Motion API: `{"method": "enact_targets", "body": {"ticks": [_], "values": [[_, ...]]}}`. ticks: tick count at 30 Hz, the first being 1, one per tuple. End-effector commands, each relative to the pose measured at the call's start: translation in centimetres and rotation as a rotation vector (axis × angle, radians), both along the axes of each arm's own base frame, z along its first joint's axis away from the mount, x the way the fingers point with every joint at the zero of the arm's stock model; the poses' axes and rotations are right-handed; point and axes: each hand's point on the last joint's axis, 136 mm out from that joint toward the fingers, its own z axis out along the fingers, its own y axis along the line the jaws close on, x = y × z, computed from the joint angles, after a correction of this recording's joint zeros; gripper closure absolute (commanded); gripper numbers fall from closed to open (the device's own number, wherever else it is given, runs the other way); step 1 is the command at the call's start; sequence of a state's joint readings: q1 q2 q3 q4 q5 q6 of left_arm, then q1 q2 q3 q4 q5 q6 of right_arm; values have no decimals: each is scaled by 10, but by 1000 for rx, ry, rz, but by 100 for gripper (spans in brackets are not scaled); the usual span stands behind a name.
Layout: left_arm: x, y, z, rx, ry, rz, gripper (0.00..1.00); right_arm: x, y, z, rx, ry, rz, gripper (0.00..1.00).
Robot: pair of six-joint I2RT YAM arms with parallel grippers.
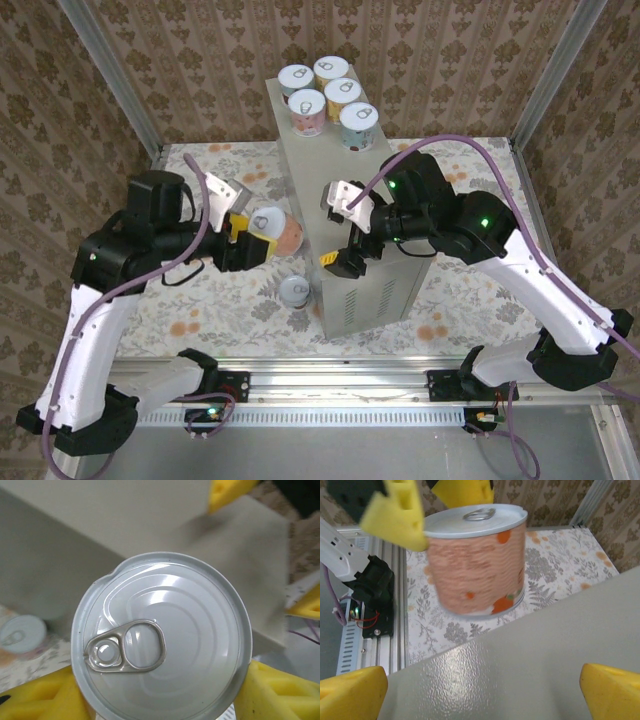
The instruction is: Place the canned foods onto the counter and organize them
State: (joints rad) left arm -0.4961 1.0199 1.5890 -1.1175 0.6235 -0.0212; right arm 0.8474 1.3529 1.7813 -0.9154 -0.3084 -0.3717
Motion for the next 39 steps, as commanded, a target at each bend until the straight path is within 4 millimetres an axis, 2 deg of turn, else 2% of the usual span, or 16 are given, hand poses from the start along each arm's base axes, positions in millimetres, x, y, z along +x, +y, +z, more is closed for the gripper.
{"method": "enact_targets", "body": {"ticks": [1, 8, 9, 20, 26, 32, 35, 39], "values": [[-30, -11, 39, -124, -88, -160, 49, -6, 14, 14, 81, -12, 57, 0], [-37, -18, 45, -156, -102, -204, 49, -14, 30, 15, 110, 21, 130, 0], [-37, -19, 46, -158, -107, -206, 49, -12, 37, 8, 96, 37, 139, 0], [-33, -23, 52, -173, -148, -211, 49, -8, 58, -4, 82, 91, 170, 0], [-30, -24, 49, -165, -154, -211, 49, -8, 59, 0, 99, 89, 166, 10], [-24, -28, 46, -170, -151, -210, 47, -8, 59, 7, 137, 80, 156, 26], [-20, -31, 47, -180, -154, -203, 40, -8, 58, 8, 154, 83, 147, 30], [-12, -36, 50, -211, -162, -193, 26, 0, 57, 13, 212, 83, 94, 37]]}}
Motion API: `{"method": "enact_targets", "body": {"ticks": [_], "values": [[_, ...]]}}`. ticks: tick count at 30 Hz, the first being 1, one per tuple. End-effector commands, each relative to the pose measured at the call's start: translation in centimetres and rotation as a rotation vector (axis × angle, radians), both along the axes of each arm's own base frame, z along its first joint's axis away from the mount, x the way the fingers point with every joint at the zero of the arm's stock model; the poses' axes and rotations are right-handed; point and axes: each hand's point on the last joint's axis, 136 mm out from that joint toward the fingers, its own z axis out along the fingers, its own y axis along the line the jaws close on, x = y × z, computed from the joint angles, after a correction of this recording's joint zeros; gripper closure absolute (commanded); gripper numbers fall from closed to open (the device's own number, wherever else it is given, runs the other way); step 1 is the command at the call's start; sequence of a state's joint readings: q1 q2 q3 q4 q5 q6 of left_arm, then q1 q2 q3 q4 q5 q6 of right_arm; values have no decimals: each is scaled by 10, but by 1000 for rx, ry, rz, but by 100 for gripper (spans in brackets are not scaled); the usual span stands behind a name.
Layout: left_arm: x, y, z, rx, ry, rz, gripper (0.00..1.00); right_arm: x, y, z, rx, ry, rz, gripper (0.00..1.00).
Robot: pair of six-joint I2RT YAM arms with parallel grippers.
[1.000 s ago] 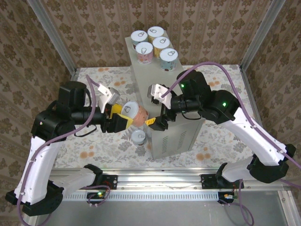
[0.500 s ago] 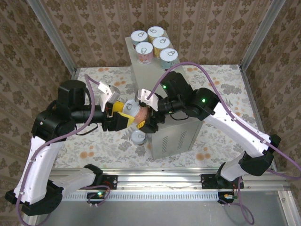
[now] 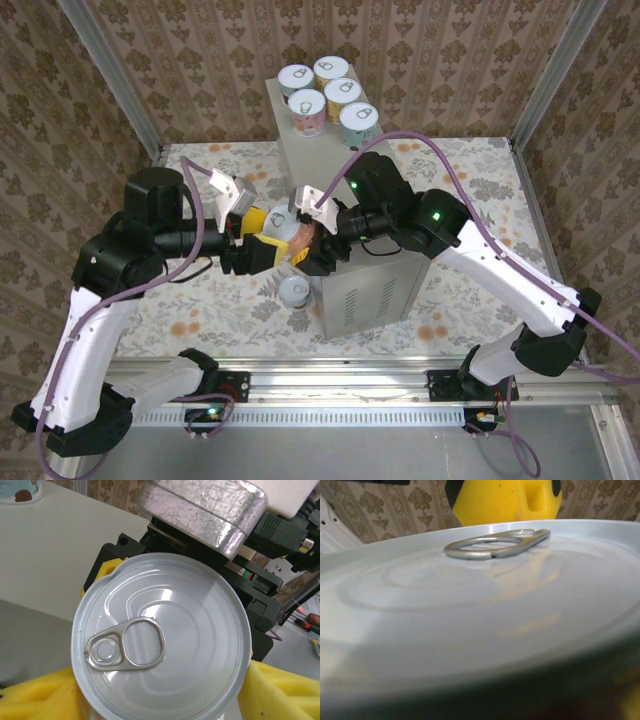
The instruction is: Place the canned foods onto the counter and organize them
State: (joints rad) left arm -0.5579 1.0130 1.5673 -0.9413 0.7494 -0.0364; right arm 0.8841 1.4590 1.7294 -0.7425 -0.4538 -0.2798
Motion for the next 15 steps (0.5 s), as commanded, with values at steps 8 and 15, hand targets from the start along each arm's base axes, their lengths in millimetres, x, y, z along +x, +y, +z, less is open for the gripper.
{"method": "enact_targets", "body": {"ticks": [8, 15], "values": [[21, -22, 27, -157, -75, -15, 23, 16, -8, 50, 271, -14, -161, 38], [36, -32, 35, -224, -81, -6, 21, 26, -13, 51, 344, 6, -242, 38]]}}
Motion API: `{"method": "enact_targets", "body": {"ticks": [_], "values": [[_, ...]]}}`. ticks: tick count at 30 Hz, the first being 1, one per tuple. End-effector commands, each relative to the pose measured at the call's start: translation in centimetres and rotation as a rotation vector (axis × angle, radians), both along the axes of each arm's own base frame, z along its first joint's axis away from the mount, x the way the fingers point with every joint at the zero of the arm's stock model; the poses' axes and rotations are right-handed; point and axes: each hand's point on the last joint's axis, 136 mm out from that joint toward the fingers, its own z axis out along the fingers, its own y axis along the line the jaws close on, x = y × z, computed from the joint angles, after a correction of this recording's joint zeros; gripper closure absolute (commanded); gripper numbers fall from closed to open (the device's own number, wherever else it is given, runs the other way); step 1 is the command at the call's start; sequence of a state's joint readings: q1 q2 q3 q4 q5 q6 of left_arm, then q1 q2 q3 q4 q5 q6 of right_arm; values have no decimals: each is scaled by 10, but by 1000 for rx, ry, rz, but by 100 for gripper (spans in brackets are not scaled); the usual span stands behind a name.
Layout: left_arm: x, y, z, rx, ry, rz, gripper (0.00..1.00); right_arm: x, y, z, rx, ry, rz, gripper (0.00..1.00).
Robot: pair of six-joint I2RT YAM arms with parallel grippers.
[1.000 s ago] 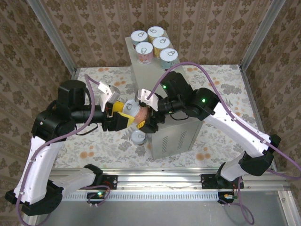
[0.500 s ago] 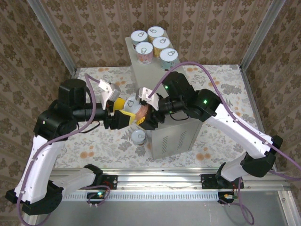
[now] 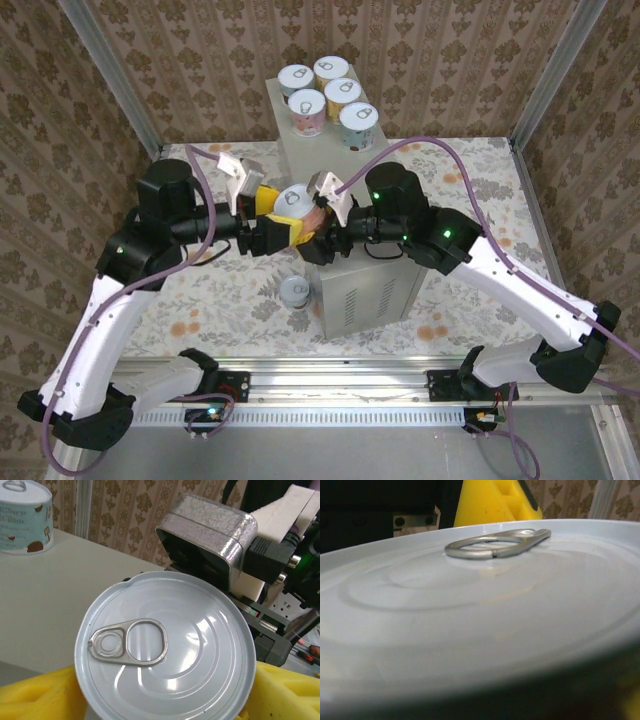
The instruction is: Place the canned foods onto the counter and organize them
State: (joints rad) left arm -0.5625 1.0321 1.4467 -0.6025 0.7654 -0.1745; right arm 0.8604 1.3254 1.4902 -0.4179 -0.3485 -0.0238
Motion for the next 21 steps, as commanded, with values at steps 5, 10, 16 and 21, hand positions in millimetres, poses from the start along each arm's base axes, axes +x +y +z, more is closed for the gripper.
{"method": "enact_targets", "body": {"ticks": [5, 10, 16, 21], "values": [[12, -16, 22, -96, -45, -23, 18, 4, -3, 40, 172, -52, -57, 38], [17, -21, 21, -92, -43, -23, 25, 9, -7, 41, 180, -60, -97, 37], [21, -21, 19, -79, -41, 2, 38, 12, -16, 45, 186, -78, -134, 31], [32, -19, 22, -71, -57, 65, 39, 17, -27, 43, 148, -84, -185, 6]]}}
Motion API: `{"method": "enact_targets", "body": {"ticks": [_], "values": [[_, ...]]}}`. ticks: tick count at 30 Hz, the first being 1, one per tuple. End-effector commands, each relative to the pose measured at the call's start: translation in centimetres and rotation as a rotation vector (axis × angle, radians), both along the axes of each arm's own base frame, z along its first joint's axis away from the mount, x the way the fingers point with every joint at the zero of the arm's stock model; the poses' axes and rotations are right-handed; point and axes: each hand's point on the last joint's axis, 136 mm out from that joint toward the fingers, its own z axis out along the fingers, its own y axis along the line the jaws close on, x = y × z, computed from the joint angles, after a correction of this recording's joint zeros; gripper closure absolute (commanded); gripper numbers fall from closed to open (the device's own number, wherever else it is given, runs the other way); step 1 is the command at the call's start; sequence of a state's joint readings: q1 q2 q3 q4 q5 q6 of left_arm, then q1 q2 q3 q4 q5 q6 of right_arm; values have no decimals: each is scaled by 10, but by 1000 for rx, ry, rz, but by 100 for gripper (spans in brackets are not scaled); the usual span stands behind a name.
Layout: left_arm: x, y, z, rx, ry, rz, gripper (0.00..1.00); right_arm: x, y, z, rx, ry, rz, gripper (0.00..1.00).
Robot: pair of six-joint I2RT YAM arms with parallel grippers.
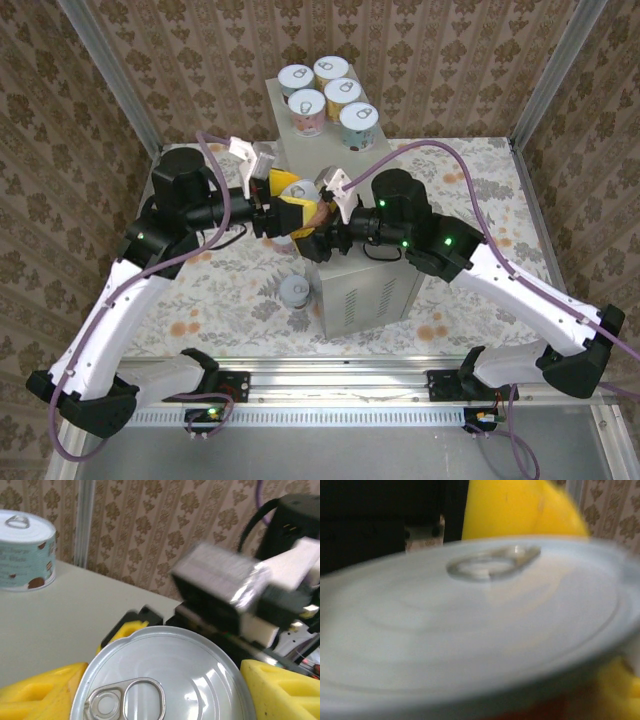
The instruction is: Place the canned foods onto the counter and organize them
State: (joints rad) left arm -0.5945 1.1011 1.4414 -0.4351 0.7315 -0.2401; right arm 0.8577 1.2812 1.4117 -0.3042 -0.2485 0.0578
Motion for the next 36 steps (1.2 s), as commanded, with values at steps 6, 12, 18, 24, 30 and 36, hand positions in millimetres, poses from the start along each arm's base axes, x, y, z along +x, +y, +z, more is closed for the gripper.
{"method": "enact_targets", "body": {"ticks": [6, 12, 18, 24, 30, 36], "values": [[33, 6, 19, 12, -87, 188, 40, 10, -59, 37, 17, -108, -182, 0], [57, 1, 23, 62, -117, 275, 40, 19, -117, 46, 13, -139, -360, 0], [83, -14, 19, 148, -146, 352, 40, 31, -152, 51, -22, -163, -504, 0], [110, -21, 3, 247, -170, 439, 39, 46, -160, 49, -63, -177, -539, 0], [130, -30, -11, 308, -176, 461, 35, 69, -169, 50, -60, -157, -566, 0], [140, -30, -19, 297, -121, 416, 11, 94, -171, 58, -24, -166, -585, 0]]}}
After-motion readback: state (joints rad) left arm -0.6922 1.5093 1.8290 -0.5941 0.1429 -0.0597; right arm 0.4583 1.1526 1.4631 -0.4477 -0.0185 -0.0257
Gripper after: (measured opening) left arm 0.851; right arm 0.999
